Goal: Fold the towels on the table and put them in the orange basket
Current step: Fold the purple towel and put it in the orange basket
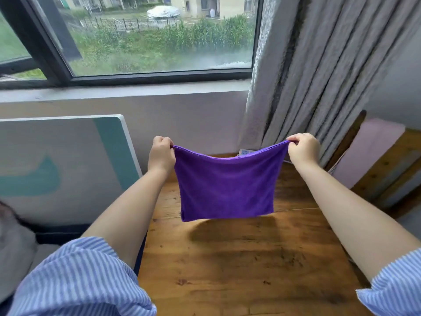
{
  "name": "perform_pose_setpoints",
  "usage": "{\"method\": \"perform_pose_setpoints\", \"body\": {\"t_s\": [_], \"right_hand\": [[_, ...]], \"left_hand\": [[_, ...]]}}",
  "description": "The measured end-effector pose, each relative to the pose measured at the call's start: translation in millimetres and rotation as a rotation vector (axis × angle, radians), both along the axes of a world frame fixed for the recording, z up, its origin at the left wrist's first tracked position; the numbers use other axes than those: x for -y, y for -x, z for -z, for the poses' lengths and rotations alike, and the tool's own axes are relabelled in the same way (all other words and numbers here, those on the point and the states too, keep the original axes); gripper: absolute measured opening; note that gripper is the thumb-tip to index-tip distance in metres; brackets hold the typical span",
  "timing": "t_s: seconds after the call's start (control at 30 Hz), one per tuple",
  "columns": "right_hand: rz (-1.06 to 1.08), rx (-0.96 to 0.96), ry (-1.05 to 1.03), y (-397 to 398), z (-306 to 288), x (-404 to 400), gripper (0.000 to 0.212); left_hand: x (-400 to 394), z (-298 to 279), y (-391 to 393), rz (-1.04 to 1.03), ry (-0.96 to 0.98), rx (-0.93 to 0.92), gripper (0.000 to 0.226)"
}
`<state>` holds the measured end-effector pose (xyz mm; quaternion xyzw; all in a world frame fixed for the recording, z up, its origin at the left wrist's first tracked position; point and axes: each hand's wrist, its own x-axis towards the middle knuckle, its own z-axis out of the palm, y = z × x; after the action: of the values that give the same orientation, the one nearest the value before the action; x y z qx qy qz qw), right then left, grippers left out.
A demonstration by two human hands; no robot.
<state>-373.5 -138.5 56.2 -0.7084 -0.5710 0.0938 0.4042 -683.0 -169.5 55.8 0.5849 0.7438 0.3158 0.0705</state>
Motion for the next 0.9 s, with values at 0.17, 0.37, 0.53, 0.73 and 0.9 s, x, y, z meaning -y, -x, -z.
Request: {"method": "perform_pose_setpoints", "body": {"t_s": [0.17,0.37,0.53,0.73,0.9], "right_hand": [[0.010,-0.059,-0.144,1,0,-7,0.029],[-0.072,0.041,-0.044,-9,55,24,0.024],[-0.170,0.222,0.274,-31,128,78,0.022],[-0.256,0.475,0.684,-48,204,158,0.024],[-0.315,0.666,0.826,-50,235,204,0.023]], "left_hand": [[-6,-3,5,-0.050,-0.115,0.030,0.023],[23,54,8,0.019,0.102,-0.071,0.020],[70,119,5,0.315,0.536,-0.333,0.018],[119,175,-16,0.594,0.930,-0.692,0.025],[156,213,-25,0.709,1.043,-0.853,0.030]]}}
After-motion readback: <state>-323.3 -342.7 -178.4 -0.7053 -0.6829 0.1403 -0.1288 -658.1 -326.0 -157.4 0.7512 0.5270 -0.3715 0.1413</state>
